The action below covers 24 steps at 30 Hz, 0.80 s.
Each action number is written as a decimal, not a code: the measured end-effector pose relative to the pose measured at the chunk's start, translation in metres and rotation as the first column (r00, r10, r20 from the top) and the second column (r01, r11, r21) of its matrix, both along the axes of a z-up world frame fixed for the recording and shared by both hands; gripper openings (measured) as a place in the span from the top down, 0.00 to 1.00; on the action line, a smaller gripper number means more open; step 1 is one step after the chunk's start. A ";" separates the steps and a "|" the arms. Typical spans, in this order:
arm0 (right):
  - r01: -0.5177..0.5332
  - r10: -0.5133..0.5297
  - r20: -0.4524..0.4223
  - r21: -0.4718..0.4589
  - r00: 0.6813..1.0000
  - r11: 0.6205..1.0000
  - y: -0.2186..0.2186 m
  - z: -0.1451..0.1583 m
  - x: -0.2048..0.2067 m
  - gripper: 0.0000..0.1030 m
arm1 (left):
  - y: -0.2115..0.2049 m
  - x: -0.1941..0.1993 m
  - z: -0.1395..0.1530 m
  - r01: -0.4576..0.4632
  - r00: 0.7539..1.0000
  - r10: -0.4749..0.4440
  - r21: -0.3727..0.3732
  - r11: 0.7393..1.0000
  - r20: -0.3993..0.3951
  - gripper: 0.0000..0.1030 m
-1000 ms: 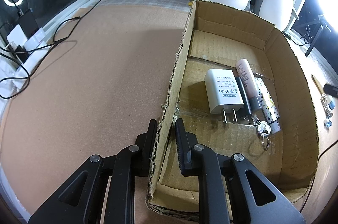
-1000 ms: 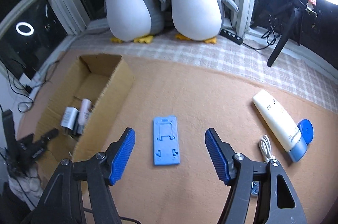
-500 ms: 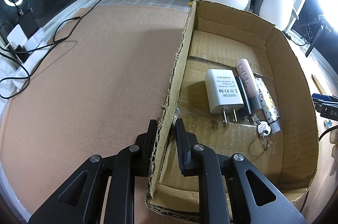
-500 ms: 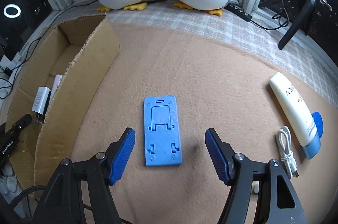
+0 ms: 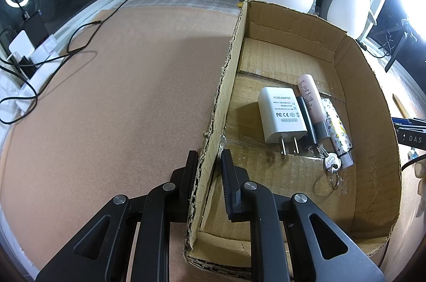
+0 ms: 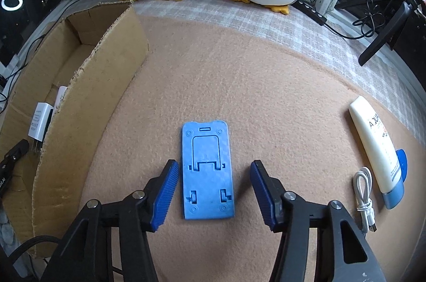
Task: Organize rigid objects
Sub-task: 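Move the right gripper back to the blue phone stand, then grasp the blue phone stand with the right gripper, then carry the blue phone stand into the box and open the right gripper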
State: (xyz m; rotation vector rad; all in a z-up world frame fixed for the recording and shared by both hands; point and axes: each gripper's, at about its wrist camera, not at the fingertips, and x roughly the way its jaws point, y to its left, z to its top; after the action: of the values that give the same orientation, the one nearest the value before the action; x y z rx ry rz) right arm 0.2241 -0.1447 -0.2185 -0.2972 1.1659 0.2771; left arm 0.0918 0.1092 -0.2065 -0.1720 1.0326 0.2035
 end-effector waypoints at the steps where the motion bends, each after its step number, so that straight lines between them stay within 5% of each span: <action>1: -0.002 0.002 0.000 0.000 1.000 1.000 0.001 0.000 0.000 0.62 | 0.000 0.000 0.000 0.000 1.000 0.000 0.000 1.000 0.000 0.85; 3: -0.007 0.007 -0.003 0.001 1.000 1.000 0.002 0.000 0.002 0.68 | 0.000 0.000 0.000 0.000 1.000 0.000 0.000 1.000 0.000 0.85; 24: 0.030 -0.039 0.067 0.141 0.997 0.990 -0.013 0.034 -0.016 0.68 | 0.000 0.000 0.000 0.000 1.000 0.000 0.000 1.000 0.000 0.85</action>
State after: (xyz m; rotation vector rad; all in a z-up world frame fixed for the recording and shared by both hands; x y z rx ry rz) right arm 0.2077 -0.1575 -0.1843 -0.1624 1.0767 0.3140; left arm 0.0922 0.1088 -0.2066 -0.1719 1.0328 0.2036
